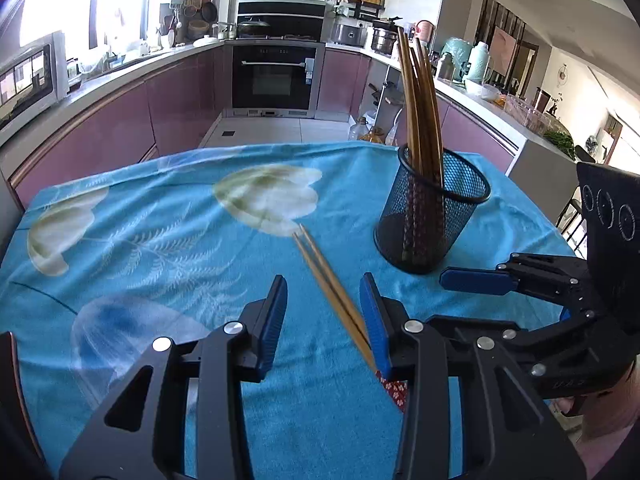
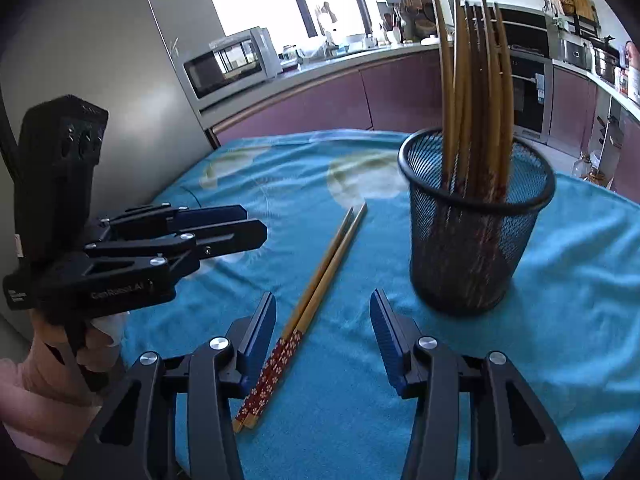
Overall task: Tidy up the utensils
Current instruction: 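Move the open right gripper over the last two chopsticks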
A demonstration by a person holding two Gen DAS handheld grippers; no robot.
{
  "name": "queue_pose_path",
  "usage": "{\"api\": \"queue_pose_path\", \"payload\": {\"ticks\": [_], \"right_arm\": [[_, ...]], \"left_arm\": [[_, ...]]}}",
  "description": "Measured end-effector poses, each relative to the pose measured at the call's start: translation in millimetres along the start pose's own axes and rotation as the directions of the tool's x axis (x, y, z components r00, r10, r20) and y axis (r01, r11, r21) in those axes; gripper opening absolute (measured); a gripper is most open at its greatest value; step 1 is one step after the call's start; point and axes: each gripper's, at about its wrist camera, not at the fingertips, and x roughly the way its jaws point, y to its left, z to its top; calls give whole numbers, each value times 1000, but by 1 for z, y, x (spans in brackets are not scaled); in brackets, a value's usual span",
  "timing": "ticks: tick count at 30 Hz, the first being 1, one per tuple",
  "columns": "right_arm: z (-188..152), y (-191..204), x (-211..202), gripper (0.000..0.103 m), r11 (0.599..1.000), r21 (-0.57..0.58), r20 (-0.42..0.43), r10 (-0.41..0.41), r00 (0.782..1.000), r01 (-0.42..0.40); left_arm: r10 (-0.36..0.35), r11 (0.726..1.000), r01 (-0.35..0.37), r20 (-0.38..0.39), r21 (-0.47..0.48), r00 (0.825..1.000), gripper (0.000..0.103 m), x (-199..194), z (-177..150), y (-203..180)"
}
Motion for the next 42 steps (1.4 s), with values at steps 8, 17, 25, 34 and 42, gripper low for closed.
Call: {"api": "queue_pose_path", "payload": {"ticks": [8,17,25,34,42], "right_arm": [[-15,15,21,47,1000,1,-58,-18,998,18],[-24,20,23,43,996,-28,-80,-88,993,86],[-25,19,22,37,990,-31,-88,-136,987,134],[-18,13,22,36,990,-32,-96,-141,985,138],[-1,12,40,35,987,-71,-108,-150,983,143]], "left_arm": [[-5,999,3,-52,-52,999,39,9,-30,12],[-20,998,16,-66,-57,998,40,10,-36,10],[-29,998,26,-70,-49,997,40,11,-39,7],[-48,999,48,-100,1,994,41,20,-42,-8],[-39,999,38,-110,-5,993,41,24,-43,-5]]}}
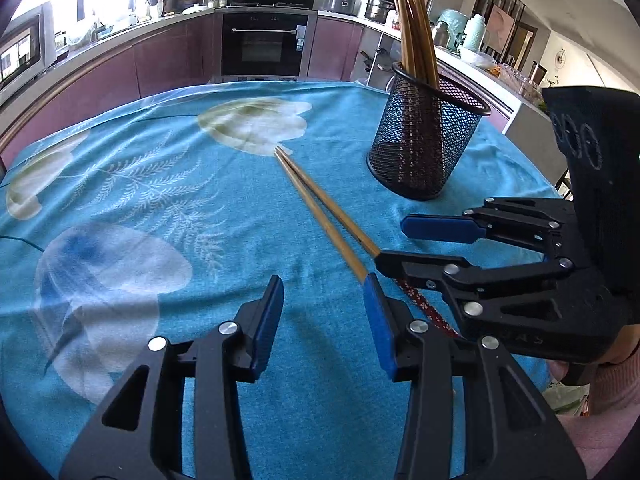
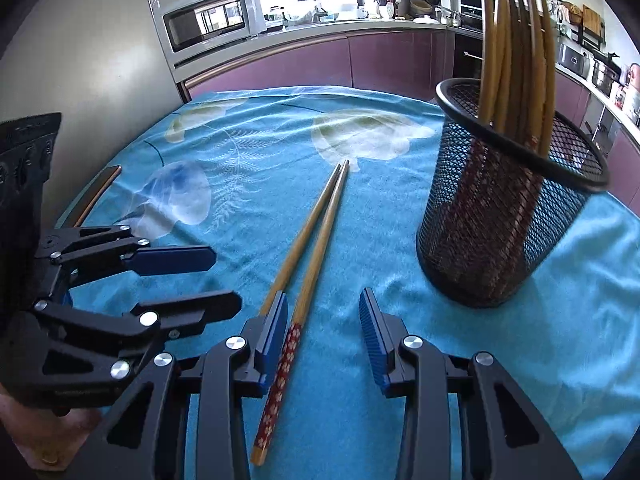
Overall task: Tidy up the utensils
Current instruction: 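Move the open right gripper over the last two chopsticks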
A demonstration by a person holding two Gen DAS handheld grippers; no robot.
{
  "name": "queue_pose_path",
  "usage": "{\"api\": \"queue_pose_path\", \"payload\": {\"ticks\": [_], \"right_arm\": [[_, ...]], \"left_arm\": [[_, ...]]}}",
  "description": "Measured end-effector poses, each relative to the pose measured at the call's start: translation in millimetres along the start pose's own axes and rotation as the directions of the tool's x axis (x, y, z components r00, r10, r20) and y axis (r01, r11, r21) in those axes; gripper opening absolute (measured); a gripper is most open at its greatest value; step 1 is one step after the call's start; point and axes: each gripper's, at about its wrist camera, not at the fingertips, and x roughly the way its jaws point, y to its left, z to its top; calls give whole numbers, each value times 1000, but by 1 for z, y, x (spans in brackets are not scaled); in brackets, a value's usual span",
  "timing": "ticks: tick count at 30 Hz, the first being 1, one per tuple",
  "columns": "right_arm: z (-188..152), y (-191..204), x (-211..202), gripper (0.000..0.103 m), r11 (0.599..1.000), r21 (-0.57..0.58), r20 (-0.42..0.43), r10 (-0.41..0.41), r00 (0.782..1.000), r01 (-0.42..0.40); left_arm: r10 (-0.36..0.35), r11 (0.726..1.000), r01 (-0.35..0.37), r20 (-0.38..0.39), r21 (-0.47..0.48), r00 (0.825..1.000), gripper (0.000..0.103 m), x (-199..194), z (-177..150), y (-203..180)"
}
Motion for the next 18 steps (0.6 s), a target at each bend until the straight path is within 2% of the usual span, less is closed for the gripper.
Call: {"api": "queue_pose_path", "payload": {"ticks": [5,10,18], "right_arm": [[12,-1,11,27,1000,-13,-1,-11,1000,11],[16,-5,16,7,1000,9,7,-12,1000,12],[8,-19,6,6,997,79,34,13,999,-15]], "left_arm": [[12,1000,-12,-7,-1,1000,41,3,2,3],[9,1000,-9,-9,5,1000,41,7,5,2],[4,1000,-3,-25,16,1000,41,20,15,-5]]}}
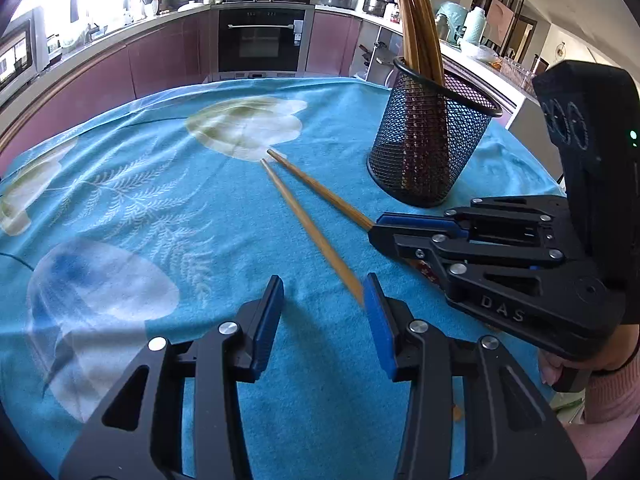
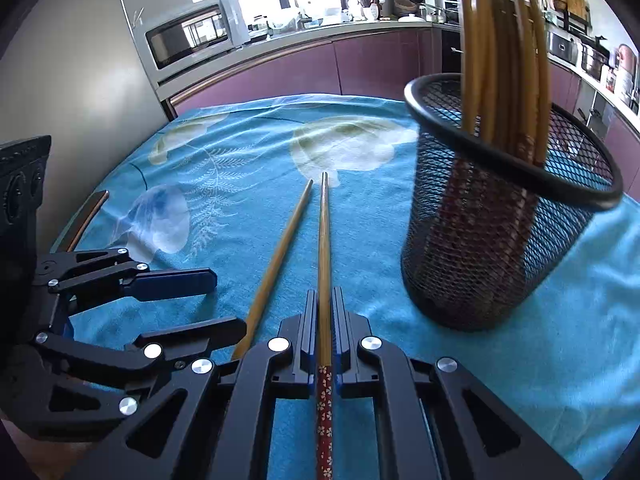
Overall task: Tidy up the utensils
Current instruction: 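Move the open right gripper over the last two chopsticks, then lift the chopstick upright toward the mesh cup with the right gripper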
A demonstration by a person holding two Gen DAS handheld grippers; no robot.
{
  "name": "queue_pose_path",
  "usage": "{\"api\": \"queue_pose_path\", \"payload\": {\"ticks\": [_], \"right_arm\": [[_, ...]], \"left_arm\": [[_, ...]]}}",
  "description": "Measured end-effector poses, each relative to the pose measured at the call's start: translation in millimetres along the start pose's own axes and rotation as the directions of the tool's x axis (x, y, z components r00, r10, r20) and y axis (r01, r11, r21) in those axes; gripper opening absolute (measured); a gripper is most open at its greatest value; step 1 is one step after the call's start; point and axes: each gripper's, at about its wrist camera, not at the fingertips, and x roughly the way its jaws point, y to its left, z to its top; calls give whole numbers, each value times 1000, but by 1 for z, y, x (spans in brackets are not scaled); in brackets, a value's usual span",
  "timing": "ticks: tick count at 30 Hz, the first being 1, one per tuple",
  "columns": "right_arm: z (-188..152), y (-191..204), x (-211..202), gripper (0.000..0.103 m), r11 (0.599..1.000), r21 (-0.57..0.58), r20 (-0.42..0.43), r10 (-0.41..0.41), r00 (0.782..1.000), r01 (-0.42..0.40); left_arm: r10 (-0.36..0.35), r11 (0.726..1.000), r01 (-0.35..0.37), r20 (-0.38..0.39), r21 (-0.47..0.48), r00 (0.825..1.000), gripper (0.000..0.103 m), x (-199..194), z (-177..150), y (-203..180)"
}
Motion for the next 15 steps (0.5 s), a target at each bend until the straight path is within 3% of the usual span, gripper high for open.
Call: {"api": "queue_pose_path", "payload": {"ticks": [12,15], "right_arm": [[-16,-10,-24,5,998,37,30,42,999,-44],[-19,-12,-25,5,998,43,27,45,999,-46]], "left_arm": [[31,999,-31,-21,26,999,37,21,20,-5],[42,998,-41,-26,41,999,26,24,22,-6]]}}
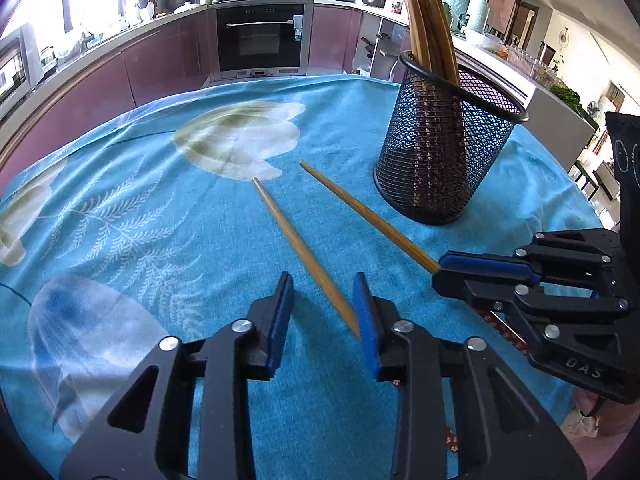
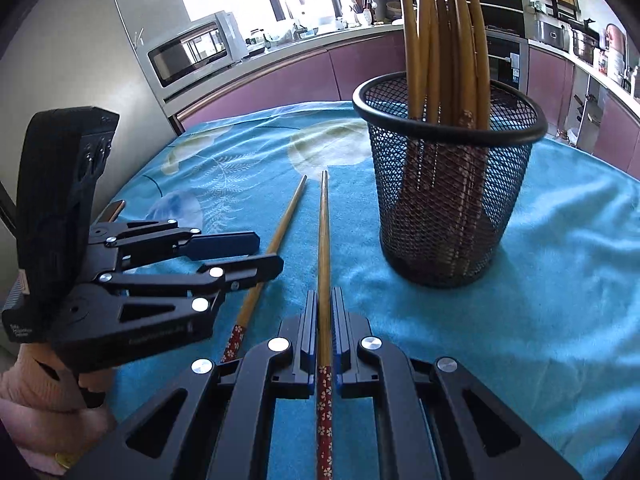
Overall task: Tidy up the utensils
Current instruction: 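Lift the chopstick upright toward the mesh cup with the right gripper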
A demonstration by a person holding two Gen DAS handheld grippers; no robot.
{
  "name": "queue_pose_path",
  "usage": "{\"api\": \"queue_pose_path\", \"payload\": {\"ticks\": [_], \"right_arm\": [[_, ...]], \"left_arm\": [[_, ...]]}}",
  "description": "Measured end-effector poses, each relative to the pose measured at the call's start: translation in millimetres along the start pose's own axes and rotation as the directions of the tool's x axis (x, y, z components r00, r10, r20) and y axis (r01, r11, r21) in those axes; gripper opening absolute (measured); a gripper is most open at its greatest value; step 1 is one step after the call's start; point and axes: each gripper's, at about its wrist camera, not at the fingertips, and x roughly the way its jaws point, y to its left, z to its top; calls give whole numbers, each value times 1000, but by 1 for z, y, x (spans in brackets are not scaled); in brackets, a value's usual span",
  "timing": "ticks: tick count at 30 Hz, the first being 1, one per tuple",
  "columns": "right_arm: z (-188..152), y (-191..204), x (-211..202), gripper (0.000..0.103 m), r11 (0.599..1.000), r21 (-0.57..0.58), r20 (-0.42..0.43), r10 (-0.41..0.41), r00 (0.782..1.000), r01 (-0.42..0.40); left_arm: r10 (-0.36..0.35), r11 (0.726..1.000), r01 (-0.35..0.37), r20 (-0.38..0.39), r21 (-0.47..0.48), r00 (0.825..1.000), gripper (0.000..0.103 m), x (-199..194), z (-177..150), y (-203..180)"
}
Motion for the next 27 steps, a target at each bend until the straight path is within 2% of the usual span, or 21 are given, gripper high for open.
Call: {"api": "queue_pose_path", "payload": {"ticks": [1,3,7,15,18,19,22,27], "right_arm": [[-1,0,0,5,1000,0,-1,0,1000,0],[-1,0,1,5,1000,-4,-6,0,1000,0],[-2,2,5,6,1000,-17,-19,-17,1000,16],[-1,11,12,9,993,-84,-29,-82,996,79],[-1,9,12,6,995,-76,-27,-74,997,72],[-1,8,11,6,995,-67,-26,-69,997,67],[-2,3,6,6,998,-42,-12,-51,999,50],[-4,-2,-6,6,1000,-14,20,-3,1000,3]], "left_arm": [[0,1000,0,-1,3,1000,26,0,0,0],[-4,1000,4,-4,4,1000,17,0,0,0],[-10,1000,10,-7,7,1000,11,-4,-3,0],[14,1000,-14,-5,15,1000,17,-4,-5,-1],[19,1000,-19,-4,12,1000,16,-3,-5,-2],[20,1000,-20,-3,6,1000,12,-4,-5,-2],[15,1000,-15,3,-24,1000,9,-6,-6,0],[0,999,1,26,-41,1000,8,-17,-7,2]]}}
